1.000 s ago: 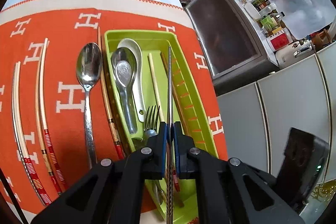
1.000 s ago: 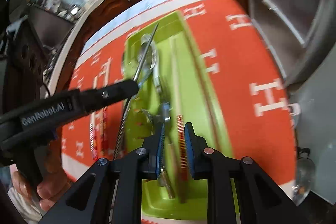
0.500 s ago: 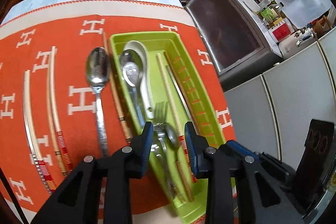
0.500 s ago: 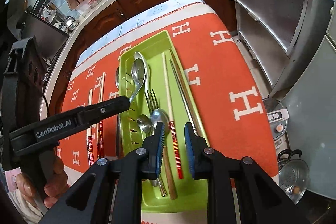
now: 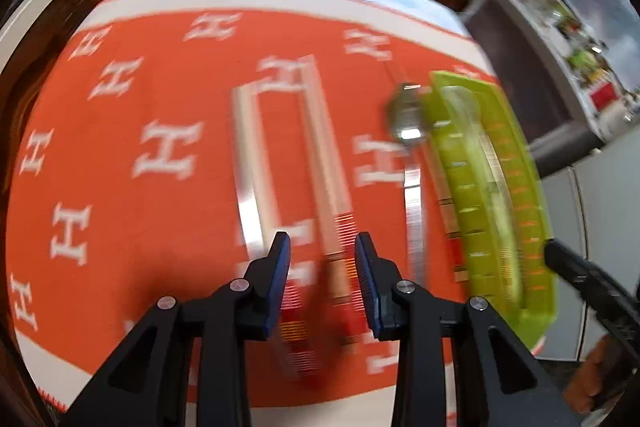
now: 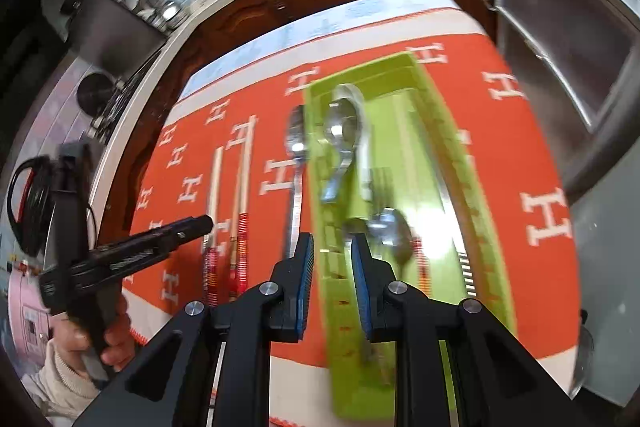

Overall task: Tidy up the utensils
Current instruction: 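Lift both open tools away from the green tray, then close left tool on second steel chopstick while right tool lowers to wooden chopsticks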

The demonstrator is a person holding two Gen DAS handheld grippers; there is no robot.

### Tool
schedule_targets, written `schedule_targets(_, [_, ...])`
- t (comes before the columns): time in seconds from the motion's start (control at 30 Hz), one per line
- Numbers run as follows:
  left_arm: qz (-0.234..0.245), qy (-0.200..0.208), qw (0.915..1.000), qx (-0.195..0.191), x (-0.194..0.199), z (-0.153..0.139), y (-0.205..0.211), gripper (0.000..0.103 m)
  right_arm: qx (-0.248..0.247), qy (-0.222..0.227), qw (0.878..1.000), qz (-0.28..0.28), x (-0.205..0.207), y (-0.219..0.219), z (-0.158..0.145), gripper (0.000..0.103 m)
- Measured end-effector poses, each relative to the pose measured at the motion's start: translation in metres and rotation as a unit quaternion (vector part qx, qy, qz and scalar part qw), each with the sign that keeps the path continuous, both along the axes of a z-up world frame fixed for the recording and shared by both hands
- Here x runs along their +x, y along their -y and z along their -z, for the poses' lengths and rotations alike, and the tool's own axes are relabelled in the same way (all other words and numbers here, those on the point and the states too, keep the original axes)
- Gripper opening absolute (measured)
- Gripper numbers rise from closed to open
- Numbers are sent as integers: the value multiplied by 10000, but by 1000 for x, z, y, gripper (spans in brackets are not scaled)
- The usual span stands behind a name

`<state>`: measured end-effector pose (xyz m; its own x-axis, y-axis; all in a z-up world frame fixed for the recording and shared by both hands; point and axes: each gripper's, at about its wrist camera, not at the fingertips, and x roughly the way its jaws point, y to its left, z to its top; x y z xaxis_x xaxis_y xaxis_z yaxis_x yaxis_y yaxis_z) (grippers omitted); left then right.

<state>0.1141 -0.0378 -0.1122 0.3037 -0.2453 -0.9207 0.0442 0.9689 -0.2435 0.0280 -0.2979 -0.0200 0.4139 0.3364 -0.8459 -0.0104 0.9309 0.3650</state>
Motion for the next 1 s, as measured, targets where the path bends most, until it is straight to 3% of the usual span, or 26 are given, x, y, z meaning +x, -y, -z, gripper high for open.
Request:
schedule_targets(0.2, [-80, -248, 9996, 115, -8, 27, -29, 31, -93, 49, 9989, -458, 7, -54, -3, 19])
schedule_targets(0.4, [99, 25, 9991, 409, -10, 26, -25, 31, -129, -37, 9976, -682, 13, -90, 7, 19])
schedule_targets(0.73, [400, 592, 9879, 1380, -23, 18, -9, 34, -181, -162, 9964, -816, 18, -102, 20, 19])
schedule_targets(0.8, [501, 481, 9847, 1596, -21, 24, 1, 34, -187, -160, 9960, -855, 19, -103, 20, 19])
schedule_targets(0.97, [445, 521, 9831, 1695, -21, 24, 6, 35, -208, -155, 9956, -895, 16, -104, 22, 19])
schedule_targets(1.0, [446, 501, 9844, 1625, -21, 24, 5, 29, -208, -163, 9956, -898, 17, -104, 23, 19])
